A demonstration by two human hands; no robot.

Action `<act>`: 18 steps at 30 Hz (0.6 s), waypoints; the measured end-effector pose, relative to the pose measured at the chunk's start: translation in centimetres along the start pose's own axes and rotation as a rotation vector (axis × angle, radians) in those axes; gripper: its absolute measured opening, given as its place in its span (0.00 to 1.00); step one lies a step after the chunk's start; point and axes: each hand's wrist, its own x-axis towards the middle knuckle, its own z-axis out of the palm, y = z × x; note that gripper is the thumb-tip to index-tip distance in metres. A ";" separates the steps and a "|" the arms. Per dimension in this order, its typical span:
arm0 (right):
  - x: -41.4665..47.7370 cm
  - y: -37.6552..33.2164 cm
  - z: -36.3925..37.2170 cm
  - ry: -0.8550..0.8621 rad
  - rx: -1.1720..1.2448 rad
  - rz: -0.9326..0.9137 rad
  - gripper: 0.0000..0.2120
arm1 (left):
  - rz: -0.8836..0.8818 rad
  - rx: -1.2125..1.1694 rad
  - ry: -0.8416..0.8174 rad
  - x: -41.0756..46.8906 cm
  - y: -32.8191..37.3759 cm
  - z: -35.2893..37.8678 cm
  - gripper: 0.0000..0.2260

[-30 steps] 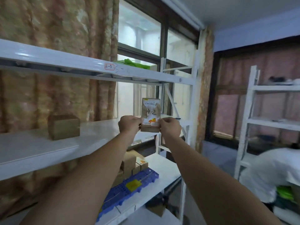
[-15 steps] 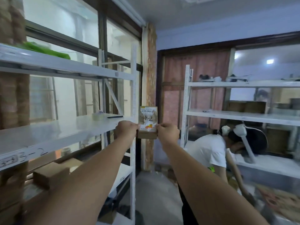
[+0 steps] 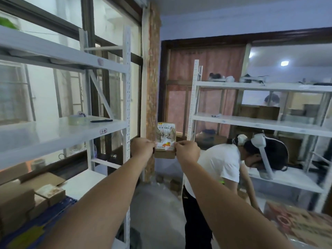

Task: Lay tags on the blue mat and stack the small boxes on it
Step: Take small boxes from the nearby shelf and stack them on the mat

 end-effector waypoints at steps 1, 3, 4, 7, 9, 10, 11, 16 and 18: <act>0.6 0.5 1.1 -0.011 -0.002 0.006 0.07 | -0.009 0.007 0.002 1.0 -0.7 0.1 0.08; 2.1 1.6 3.7 -0.037 -0.008 0.033 0.07 | -0.029 0.014 0.013 3.3 -2.5 0.3 0.08; 3.1 2.3 5.1 -0.054 -0.013 0.047 0.07 | -0.041 0.017 0.020 4.5 -3.4 0.4 0.08; 5.8 4.0 9.4 -0.099 -0.043 0.075 0.09 | -0.080 0.032 0.029 8.5 -6.7 0.7 0.06; 7.6 5.4 12.6 -0.138 -0.076 0.085 0.08 | -0.121 0.040 0.042 10.9 -8.9 0.8 0.07; 8.4 6.2 14.3 -0.163 -0.090 0.094 0.07 | -0.149 0.036 0.055 11.9 -9.9 0.7 0.07; 9.1 6.8 16.0 -0.191 -0.101 0.103 0.07 | -0.179 0.037 0.069 13.1 -11.0 0.6 0.08; 11.3 9.1 25.3 -0.305 -0.160 0.139 0.08 | -0.276 0.084 0.163 18.9 -16.7 -1.9 0.10; 11.2 9.4 28.8 -0.360 -0.179 0.137 0.08 | -0.304 0.137 0.206 20.4 -18.7 -3.7 0.10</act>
